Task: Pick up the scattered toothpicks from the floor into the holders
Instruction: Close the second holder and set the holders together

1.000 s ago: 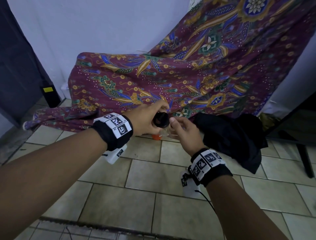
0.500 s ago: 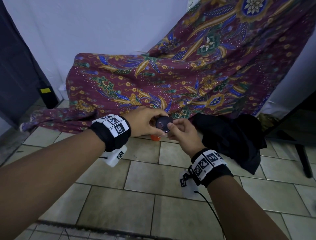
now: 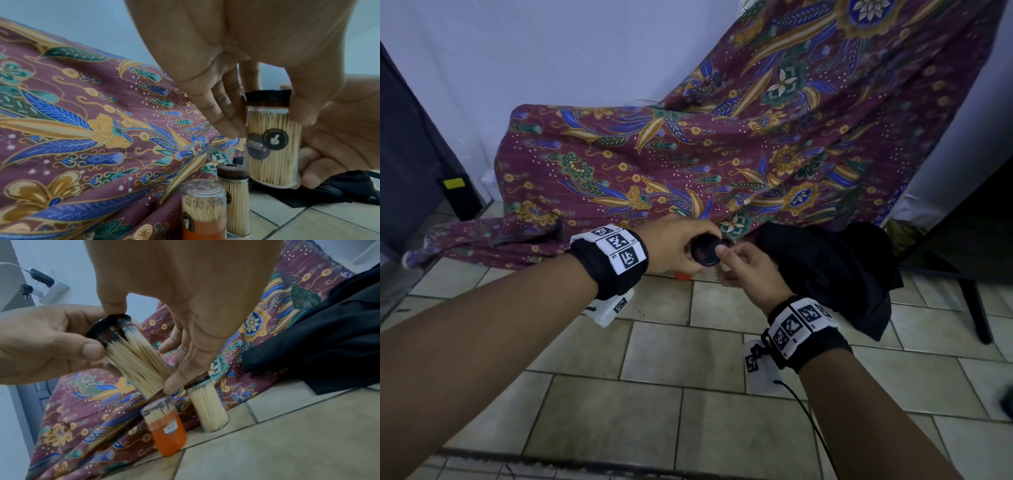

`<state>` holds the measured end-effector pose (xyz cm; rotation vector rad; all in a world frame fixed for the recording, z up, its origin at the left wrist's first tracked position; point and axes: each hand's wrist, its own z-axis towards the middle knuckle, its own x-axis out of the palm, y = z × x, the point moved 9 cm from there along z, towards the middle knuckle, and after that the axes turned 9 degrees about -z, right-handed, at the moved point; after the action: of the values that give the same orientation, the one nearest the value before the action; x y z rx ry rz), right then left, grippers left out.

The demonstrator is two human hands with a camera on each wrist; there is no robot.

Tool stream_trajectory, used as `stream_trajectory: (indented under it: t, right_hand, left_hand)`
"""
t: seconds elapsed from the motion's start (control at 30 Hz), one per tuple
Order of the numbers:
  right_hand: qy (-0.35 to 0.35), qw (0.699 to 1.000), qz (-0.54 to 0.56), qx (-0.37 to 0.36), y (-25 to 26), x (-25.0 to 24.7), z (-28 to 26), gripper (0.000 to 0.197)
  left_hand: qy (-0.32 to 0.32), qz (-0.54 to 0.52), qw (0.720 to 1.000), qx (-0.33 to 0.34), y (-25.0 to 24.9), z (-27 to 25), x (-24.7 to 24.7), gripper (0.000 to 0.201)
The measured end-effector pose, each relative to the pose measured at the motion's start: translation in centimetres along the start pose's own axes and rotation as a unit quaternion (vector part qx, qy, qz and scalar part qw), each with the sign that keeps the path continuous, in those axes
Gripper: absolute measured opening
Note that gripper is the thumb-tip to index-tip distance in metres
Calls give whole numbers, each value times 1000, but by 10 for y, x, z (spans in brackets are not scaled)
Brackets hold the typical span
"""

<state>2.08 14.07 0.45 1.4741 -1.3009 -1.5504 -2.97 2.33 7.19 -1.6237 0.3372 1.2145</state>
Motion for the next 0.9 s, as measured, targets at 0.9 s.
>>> stream_trajectory:
  t: [0.9]
  right_hand:
    - [-27,949,-304,-78,-39,-48,9,8]
  left_hand:
    - [89,185,973,-107,41,37,62,50]
